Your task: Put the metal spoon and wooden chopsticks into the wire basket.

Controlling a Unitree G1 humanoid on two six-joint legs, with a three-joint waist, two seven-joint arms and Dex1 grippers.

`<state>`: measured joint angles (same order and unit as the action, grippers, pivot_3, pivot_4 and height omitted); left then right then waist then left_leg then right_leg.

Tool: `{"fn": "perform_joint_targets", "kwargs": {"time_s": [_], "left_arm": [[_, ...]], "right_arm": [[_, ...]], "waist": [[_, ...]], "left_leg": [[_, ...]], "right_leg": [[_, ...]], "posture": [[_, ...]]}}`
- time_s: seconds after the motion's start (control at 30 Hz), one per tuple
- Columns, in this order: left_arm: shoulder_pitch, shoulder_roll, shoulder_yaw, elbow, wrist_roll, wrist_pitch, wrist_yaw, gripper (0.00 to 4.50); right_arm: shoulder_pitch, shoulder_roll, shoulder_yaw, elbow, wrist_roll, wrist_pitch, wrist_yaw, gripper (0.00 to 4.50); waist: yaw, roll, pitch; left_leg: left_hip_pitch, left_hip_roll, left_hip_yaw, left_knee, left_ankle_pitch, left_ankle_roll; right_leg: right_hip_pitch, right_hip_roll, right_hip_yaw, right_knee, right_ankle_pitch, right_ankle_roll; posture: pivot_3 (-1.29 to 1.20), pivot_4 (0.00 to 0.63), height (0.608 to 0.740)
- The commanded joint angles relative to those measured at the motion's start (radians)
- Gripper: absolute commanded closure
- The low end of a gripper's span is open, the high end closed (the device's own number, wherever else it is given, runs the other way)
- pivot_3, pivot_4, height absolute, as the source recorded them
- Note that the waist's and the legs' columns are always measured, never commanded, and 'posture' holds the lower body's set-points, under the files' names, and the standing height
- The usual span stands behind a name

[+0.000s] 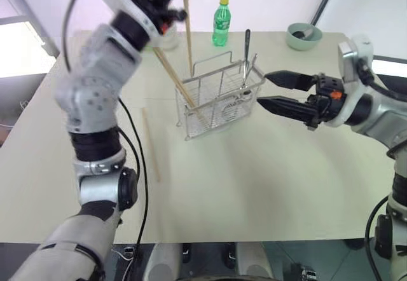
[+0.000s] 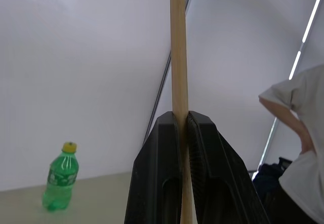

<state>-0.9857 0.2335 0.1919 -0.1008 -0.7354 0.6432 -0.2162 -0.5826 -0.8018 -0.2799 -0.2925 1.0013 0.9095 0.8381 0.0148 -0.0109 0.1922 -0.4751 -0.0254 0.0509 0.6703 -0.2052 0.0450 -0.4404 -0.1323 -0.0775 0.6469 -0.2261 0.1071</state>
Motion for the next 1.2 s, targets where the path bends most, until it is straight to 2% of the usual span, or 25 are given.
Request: {"fn": "perform_joint_targets", "kwargs": {"time_s": [0.03, 0.23, 0.33, 0.53, 0.57, 0.8, 0.9, 0.97, 1.07, 1.2], "left_arm": [[0.017, -0.012, -0.054, 0.019, 0.108, -0.116, -0.03, 4.47], [0.061, -0.052, -0.091, 0.085, 0.201, -0.216, -0.058, 4.47], [0.065, -0.079, -0.078, 0.085, 0.186, -0.222, -0.058, 3.34], [0.035, -0.077, -0.026, 0.034, 0.134, -0.165, -0.015, 0.36], [0.028, -0.063, -0.015, 0.005, 0.124, -0.143, -0.001, 0.02], [-0.062, 0.054, 0.082, -0.104, 0.097, 0.014, 0.159, 0.02], [-0.106, 0.175, 0.164, -0.07, 0.173, 0.246, 0.359, 0.02], [-0.089, 0.207, 0.193, -0.062, 0.208, 0.42, 0.466, 0.02], [-0.05, 0.193, 0.206, -0.09, 0.237, 0.6, 0.536, 0.02], [0.004, 0.081, 0.23, -0.132, 0.277, 0.787, 0.589, 0.02]], "right_arm": [[0.001, 0.001, -0.045, -0.038, 0.036, -0.008, -0.027, 0.0], [-0.004, 0.002, -0.052, -0.036, 0.046, -0.005, -0.068, 0.0], [-0.01, 0.001, -0.054, -0.031, 0.059, -0.002, -0.083, 0.0], [-0.014, -0.001, -0.039, -0.021, 0.057, -0.01, -0.085, 0.0], [-0.017, -0.001, -0.037, -0.014, 0.054, -0.012, -0.082, 0.0], [-0.02, 0.005, -0.023, 0.01, 0.036, -0.027, -0.069, 0.0], [-0.027, 0.013, -0.013, 0.022, 0.027, -0.037, -0.056, 0.0], [-0.031, 0.018, -0.007, 0.03, 0.02, -0.042, -0.049, 0.0], [-0.036, 0.026, 0.007, 0.045, 0.005, -0.053, -0.038, 0.0], [-0.053, 0.038, 0.022, 0.058, -0.011, -0.058, -0.028, 0.0]], "waist": [[0.0, 0.0, 0.0], [0.001, 0.0, 0.0], [0.001, 0.0, 0.0], [0.0, 0.0, 0.0], [0.0, 0.0, 0.0], [0.001, 0.0, 0.0], [-0.002, 0.0, 0.0], [-0.006, 0.001, 0.0], [0.002, 0.0, 0.0], [0.026, -0.002, 0.001]], "left_leg": [[0.0, 0.0, 0.0, 0.0, 0.0, 0.0], [-0.001, 0.0, -0.001, 0.001, -0.001, 0.001], [-0.001, 0.0, -0.001, 0.002, -0.001, 0.001], [-0.003, 0.001, -0.002, 0.007, -0.003, 0.005], [-0.003, 0.001, -0.002, 0.008, -0.003, 0.005], [-0.004, 0.001, -0.002, 0.008, -0.004, 0.005], [-0.004, 0.001, -0.002, 0.009, -0.004, 0.005], [-0.003, 0.001, -0.002, 0.009, -0.004, 0.006], [-0.002, 0.001, -0.003, 0.009, -0.004, 0.005], [-0.004, 0.001, -0.003, 0.011, -0.004, 0.005]], "right_leg": [[0.0, 0.0, 0.0, 0.0, 0.0, 0.0], [0.0, -0.001, 0.0, 0.0, 0.0, 0.0], [0.0, -0.001, 0.0, 0.0, 0.0, 0.0], [0.0, 0.0, -0.001, 0.0, 0.0, 0.0], [0.0, 0.0, -0.001, 0.0, 0.0, 0.0], [0.001, 0.0, -0.001, 0.0, 0.0, 0.0], [0.001, 0.0, -0.002, 0.0, 0.0, 0.0], [0.001, 0.001, -0.001, 0.001, 0.0, 0.0], [0.001, 0.004, -0.002, 0.003, -0.001, 0.002], [0.001, 0.004, -0.002, 0.002, -0.001, 0.001]], "posture": [[0.0, 0.15, 0.684], [0.0, 0.15, 0.684], [0.0, 0.15, 0.684], [0.0, 0.15, 0.684], [0.0, 0.15, 0.684], [0.0, 0.15, 0.684], [0.0, 0.15, 0.684], [0.0, 0.15, 0.684], [0.0, 0.15, 0.684], [0.0, 0.15, 0.684]]}}
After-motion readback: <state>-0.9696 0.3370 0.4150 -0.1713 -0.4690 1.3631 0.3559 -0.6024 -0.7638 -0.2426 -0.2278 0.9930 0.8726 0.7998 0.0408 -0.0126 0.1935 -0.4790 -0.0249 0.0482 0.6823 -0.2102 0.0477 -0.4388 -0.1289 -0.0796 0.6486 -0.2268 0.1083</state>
